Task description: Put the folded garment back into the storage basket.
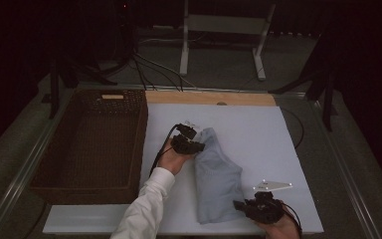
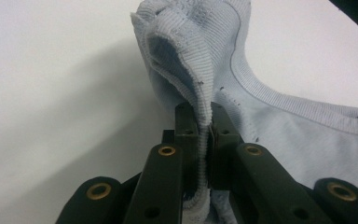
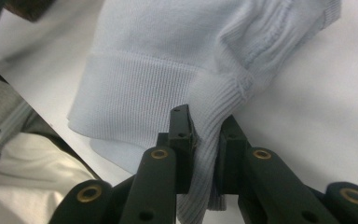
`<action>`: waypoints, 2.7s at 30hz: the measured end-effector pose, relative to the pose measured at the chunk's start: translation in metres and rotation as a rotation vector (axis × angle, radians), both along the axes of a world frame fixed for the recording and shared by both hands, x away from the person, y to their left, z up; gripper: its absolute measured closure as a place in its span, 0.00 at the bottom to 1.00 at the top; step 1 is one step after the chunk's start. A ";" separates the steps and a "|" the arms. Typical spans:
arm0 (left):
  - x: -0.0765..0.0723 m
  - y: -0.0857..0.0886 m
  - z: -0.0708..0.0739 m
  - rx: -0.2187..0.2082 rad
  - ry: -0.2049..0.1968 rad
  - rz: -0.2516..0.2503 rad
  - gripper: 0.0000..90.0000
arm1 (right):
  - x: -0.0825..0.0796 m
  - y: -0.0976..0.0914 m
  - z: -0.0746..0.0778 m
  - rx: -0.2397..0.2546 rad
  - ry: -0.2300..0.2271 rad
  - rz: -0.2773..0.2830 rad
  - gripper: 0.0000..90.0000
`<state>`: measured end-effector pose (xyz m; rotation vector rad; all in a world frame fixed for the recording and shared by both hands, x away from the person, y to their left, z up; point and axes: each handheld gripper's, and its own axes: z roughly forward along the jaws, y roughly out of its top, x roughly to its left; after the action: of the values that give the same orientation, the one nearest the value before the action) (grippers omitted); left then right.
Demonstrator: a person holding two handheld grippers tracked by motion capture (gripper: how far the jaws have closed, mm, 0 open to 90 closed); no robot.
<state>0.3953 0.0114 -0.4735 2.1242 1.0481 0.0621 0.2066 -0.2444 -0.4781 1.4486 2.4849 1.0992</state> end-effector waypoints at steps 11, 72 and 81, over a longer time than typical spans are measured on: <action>0.000 0.004 0.023 0.006 -0.041 0.006 0.96 | 0.004 -0.002 0.012 0.073 -0.022 -0.007 0.89; 0.012 0.033 0.089 -0.075 -0.112 0.047 0.96 | 0.037 0.034 0.053 0.198 -0.086 0.027 0.89; 0.012 0.039 0.103 -0.077 -0.135 0.049 0.96 | 0.042 0.041 0.059 0.217 -0.097 0.024 0.89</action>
<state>0.4070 0.0507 -0.3704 1.9966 1.0070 0.1830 0.2483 -0.2035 -0.4190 1.3793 2.3854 1.4467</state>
